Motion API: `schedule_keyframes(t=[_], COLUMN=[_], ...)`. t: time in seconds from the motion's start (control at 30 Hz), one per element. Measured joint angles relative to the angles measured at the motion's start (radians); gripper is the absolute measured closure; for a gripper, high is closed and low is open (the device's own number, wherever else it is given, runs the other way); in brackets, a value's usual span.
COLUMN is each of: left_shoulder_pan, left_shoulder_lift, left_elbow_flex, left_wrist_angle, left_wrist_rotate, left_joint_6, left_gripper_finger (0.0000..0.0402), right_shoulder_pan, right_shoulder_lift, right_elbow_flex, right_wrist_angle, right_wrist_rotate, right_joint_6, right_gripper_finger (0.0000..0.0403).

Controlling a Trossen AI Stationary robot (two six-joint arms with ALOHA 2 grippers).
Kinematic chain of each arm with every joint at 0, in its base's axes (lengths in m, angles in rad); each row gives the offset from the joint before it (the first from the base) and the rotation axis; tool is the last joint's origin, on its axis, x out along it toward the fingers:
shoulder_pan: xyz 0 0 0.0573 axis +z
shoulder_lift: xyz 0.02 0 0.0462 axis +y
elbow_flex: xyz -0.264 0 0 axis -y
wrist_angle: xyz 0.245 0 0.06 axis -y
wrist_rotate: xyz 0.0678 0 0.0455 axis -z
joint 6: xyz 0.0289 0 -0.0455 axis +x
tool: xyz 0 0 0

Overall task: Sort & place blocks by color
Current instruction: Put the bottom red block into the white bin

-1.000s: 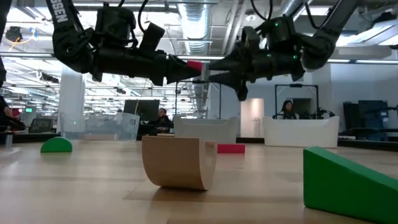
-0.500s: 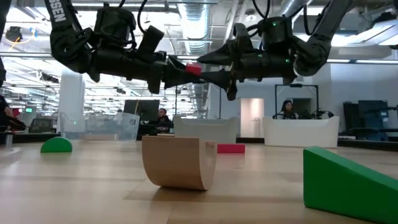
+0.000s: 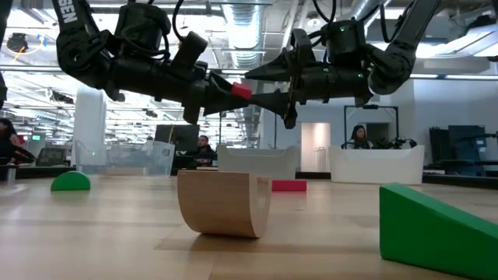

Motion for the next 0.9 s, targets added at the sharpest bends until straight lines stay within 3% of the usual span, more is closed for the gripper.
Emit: schedule_keyframes(t=[0.17,0.43,0.9], left_shoulder_pan=[-0.031,-0.077,-0.088], left_shoulder_lift=[0.0,-0.005,-0.014], left_elbow_flex=[0.005,0.013,0.059], left_wrist_angle=[-0.037,-0.019,-0.021], left_wrist_rotate=[-0.077,-0.089,-0.016], left_joint_6=[0.05,0.114,0.102], left_gripper_finger=[0.0298,0.0298,0.0298], right_shoulder_pan=[-0.002,0.0,0.039], right_shoulder_lift=[0.001,0.002,0.002], right_elbow_flex=[0.002,0.003,0.052], right_wrist_angle=[-0.027,-0.043,-0.043], right_wrist_rotate=[0.002,-0.026,-0.146], right_joint_6=[0.001,0.014,0.012], right_gripper_finger=[0.0137,0.0136,0.0148])
